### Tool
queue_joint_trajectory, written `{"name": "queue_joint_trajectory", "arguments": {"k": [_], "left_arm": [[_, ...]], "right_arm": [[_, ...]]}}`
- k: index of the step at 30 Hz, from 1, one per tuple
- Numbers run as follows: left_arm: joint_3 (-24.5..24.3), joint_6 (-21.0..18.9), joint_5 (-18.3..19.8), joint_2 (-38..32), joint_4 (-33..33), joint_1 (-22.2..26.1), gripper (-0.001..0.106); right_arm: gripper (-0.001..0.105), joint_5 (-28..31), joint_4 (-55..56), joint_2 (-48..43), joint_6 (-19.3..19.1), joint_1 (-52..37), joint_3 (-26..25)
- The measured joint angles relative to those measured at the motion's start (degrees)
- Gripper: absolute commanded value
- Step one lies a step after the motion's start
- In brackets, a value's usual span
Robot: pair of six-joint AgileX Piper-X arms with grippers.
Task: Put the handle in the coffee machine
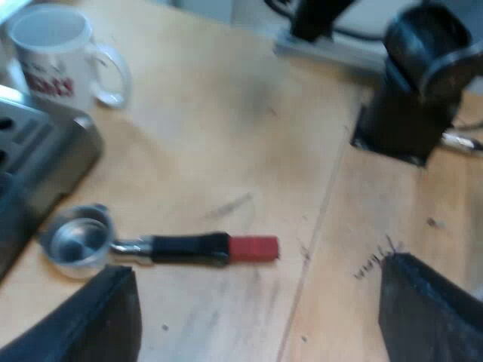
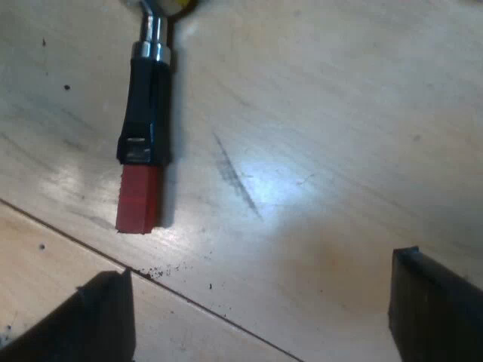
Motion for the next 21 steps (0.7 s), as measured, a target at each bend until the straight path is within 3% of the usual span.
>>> {"name": "queue_joint_trajectory", "arguments": {"k": [4, 7, 16, 19, 21], "left_arm": [[0.0, 1.2, 0.1, 0.9, 0.3, -1.8, 0.067], [1.0, 3.1, 0.1, 1.0, 1.0, -3.3, 0.067], [3.0, 3.4, 1.3, 1.0, 2.0, -4.4, 0.067], [3.6, 3.5, 2.0, 1.0, 2.0, -4.4, 0.067], [3.9, 3.5, 2.1, 1.0, 2.0, -4.4, 0.067]], "right_arm": [[0.071, 1.9, 0.0, 1.3, 1.5, 1.9, 0.0], [0.071, 2.2, -0.3, 4.0, 4.7, 5.3, 0.0], [0.071, 5.2, -1.3, 7.3, 7.1, 8.4, 0.0], [0.070, 6.4, -2.8, 12.0, 8.5, 12.0, 0.0], [0.056, 6.4, -3.2, 13.8, 8.6, 13.3, 0.0]]}}
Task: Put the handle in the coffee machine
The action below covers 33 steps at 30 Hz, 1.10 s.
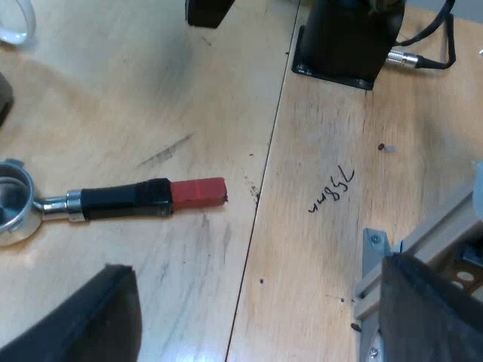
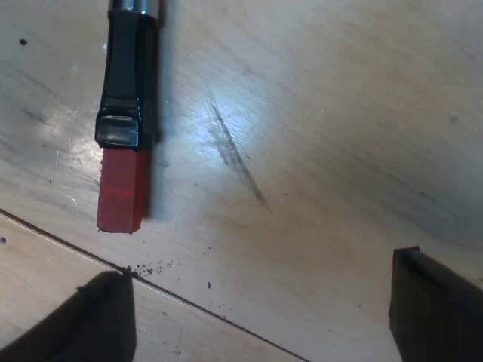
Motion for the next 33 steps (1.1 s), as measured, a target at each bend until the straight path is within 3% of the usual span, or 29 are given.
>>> {"name": "queue_joint_trajectory", "arguments": {"k": [6, 11, 17, 26, 29, 33], "left_arm": [[0.0, 0.0, 0.1, 0.0, 0.0, 0.0, 0.067], [0.0, 0.0, 0.1, 0.0, 0.0, 0.0, 0.067], [0.0, 0.0, 0.1, 0.0, 0.0, 0.0, 0.067], [0.0, 0.0, 0.1, 0.0, 0.0, 0.0, 0.067], [0.0, 0.0, 0.1, 0.0, 0.0, 0.0, 0.067], [0.0, 0.0, 0.1, 0.0, 0.0, 0.0, 0.067]], "right_arm": [[0.020, 0.0, -0.3, 5.5, 0.2, 3.4, 0.0], [0.001, 0.0, -0.8, 8.5, 0.3, 4.8, 0.0], [0.000, 0.1, -3.5, 11.1, 2.6, 4.8, 0.0], [0.000, 0.1, -7.8, 12.3, 2.6, 4.8, 2.5], [0.000, 0.1, -9.7, 12.3, 3.4, 4.8, 5.0], [0.000, 0.1, -16.8, 12.4, 6.2, 4.8, 13.8]]}}
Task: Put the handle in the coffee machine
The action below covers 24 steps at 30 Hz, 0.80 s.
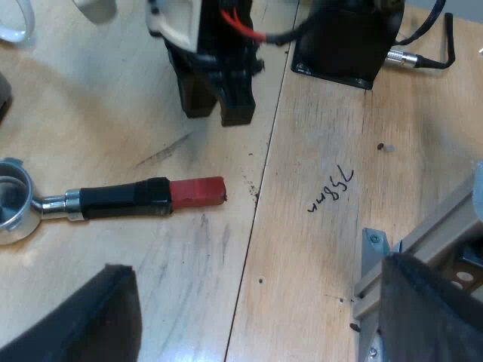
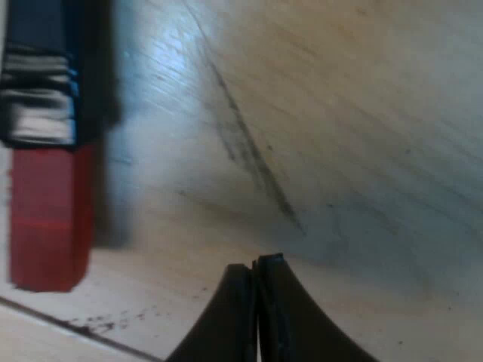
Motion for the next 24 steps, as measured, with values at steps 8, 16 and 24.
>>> {"name": "queue_joint_trajectory", "arguments": {"k": [8, 16, 24], "left_arm": [[0.0, 0.0, 0.0, 0.0, 0.0, 0.0, 0.067], [0.0, 0.0, 0.0, 0.0, 0.0, 0.0, 0.067], [0.0, 0.0, 0.0, 0.0, 0.0, 0.0, 0.067]], "right_arm": [[0.000, -0.1, -6.4, 0.0, 0.1, 0.0, 5.4], [0.000, 0.0, -10.0, 0.0, 0.5, 0.0, 6.2], [0.000, 0.2, -10.8, 2.7, 0.5, -0.4, 6.2]]}}
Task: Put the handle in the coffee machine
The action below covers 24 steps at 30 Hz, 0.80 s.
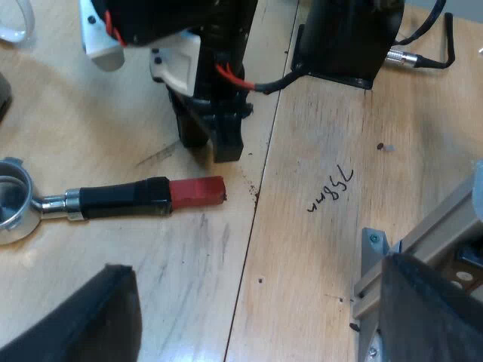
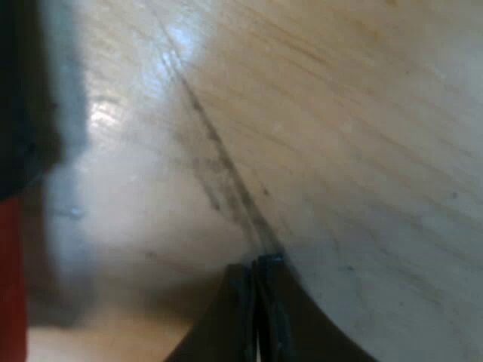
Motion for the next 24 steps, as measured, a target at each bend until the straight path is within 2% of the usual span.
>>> {"name": "queue_joint_trajectory", "arguments": {"k": [1, 8, 12, 19, 22, 24], "left_arm": [[0.0, 0.0, 0.0, 0.0, 0.0, 0.0, 0.067], [0.0, 0.0, 0.0, 0.0, 0.1, 0.0, 0.067], [0.0, 0.0, 0.0, 0.0, 0.1, 0.0, 0.067], [0.0, 0.0, -2.6, 0.0, 0.1, 0.0, 0.067], [0.0, 0.0, -2.9, 0.0, 0.1, 0.0, 0.067], [0.0, 0.0, -4.3, 0.0, 0.1, 0.0, 0.067]], "right_arm": [[0.000, 0.1, -1.1, 2.7, 0.0, 0.0, 0.0], [0.000, -0.1, -1.4, 3.4, 0.8, 0.0, -0.3], [0.000, -3.0, -3.6, 3.4, 3.2, 0.0, -0.3], [0.000, -7.9, -8.1, 4.8, 8.4, 0.4, -0.5], [0.000, -8.1, -9.2, 5.3, 8.8, 1.9, -0.7], [0.000, -7.9, -9.6, 5.6, 9.5, 3.0, -0.9]]}}
